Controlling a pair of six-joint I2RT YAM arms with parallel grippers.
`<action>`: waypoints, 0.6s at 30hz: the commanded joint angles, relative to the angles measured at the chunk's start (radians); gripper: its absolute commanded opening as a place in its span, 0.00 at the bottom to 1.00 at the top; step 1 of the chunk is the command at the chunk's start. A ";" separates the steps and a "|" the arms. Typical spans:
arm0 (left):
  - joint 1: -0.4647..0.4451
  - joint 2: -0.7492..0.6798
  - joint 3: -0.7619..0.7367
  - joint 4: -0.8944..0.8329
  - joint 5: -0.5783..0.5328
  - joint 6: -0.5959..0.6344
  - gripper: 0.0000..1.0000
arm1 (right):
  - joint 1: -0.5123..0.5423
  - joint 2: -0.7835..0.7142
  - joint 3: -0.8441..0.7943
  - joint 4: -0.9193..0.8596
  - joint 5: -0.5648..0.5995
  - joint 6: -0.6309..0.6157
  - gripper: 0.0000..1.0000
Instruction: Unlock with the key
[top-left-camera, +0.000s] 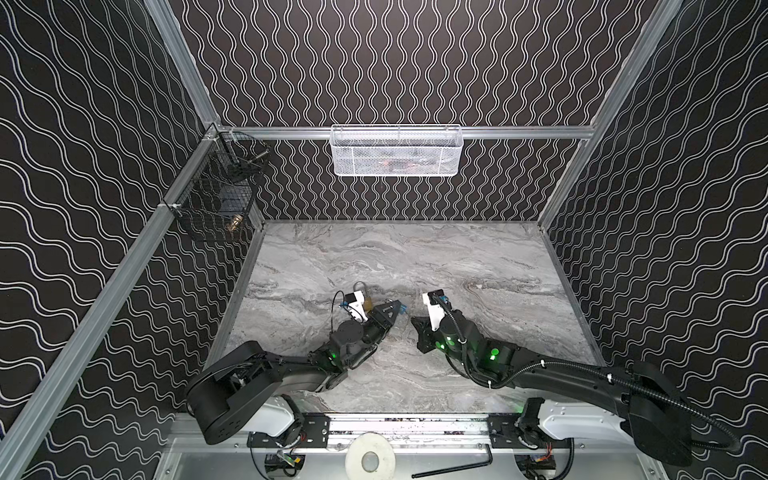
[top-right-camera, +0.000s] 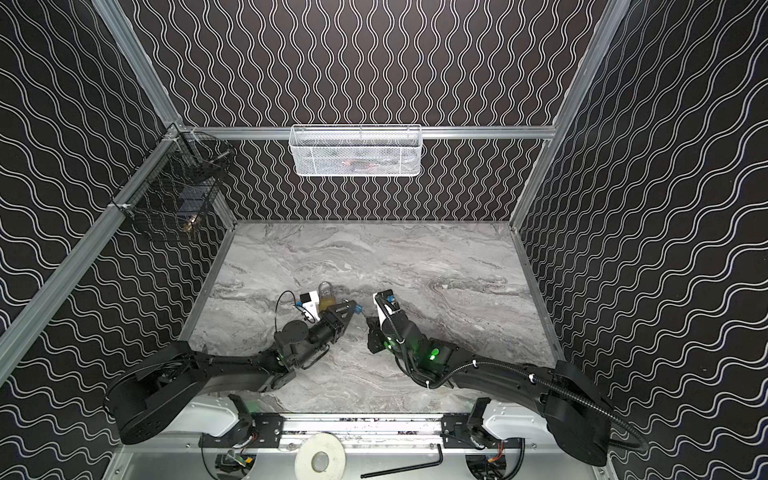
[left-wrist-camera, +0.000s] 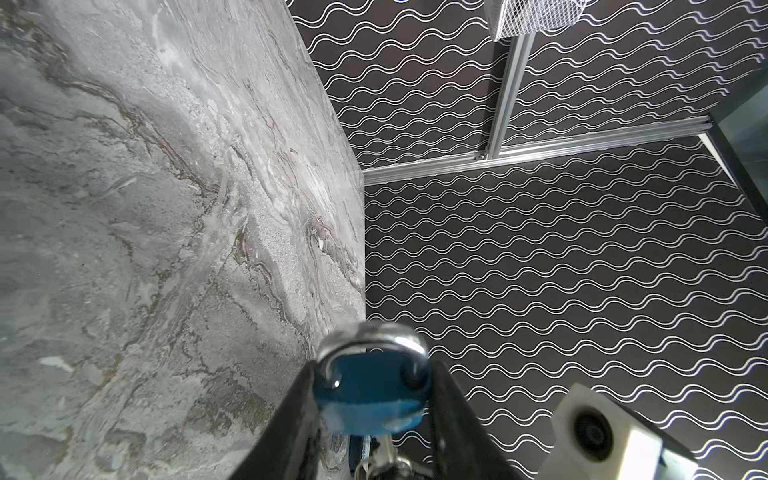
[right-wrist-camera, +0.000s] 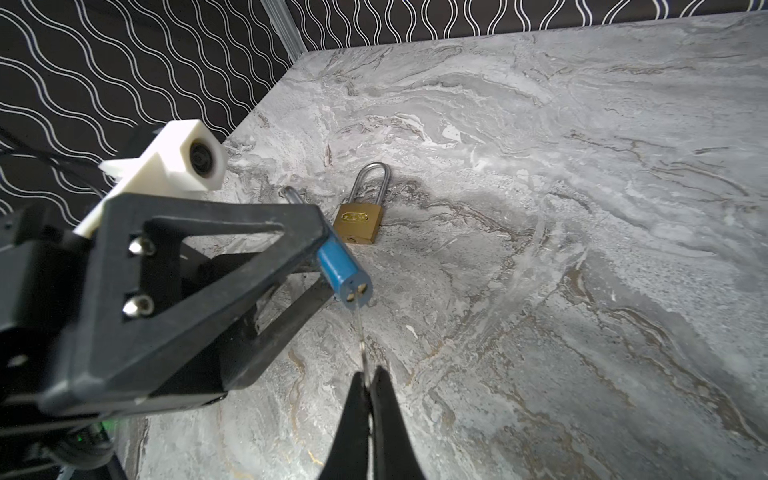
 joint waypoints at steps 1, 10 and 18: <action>0.000 0.009 0.021 0.026 0.054 0.002 0.00 | 0.001 0.013 0.016 0.050 0.019 -0.018 0.00; 0.009 0.003 0.030 -0.002 0.065 0.019 0.00 | 0.004 -0.032 -0.062 0.216 -0.155 -0.065 0.00; 0.031 0.010 -0.013 0.010 0.071 0.016 0.00 | 0.004 -0.093 -0.092 0.146 -0.226 -0.076 0.00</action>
